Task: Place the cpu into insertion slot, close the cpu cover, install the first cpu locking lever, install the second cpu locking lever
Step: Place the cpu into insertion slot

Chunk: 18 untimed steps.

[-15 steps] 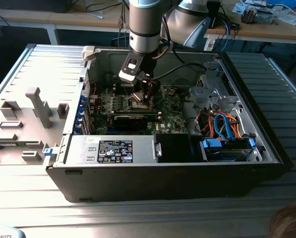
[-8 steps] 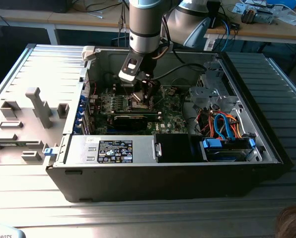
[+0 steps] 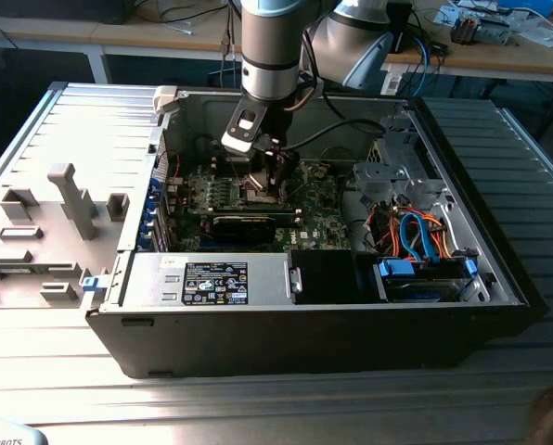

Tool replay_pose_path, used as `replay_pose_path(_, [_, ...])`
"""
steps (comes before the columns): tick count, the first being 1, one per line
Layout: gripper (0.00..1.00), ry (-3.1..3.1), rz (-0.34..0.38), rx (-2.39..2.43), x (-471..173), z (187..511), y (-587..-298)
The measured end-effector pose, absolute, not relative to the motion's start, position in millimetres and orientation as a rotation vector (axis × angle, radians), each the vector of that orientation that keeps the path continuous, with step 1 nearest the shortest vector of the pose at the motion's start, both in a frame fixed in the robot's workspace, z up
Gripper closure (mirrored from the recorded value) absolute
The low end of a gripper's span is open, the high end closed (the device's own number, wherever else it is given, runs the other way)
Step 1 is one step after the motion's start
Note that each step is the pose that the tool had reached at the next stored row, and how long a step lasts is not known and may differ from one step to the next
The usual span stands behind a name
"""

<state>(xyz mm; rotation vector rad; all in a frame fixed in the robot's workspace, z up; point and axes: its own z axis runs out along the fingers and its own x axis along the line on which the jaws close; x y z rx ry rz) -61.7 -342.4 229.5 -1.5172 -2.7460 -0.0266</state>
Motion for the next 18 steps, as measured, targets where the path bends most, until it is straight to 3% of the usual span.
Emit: replay_pose_path(18, [0.45, -2.671, -0.027, -1.647, -61.7, 227.7, -342.0])
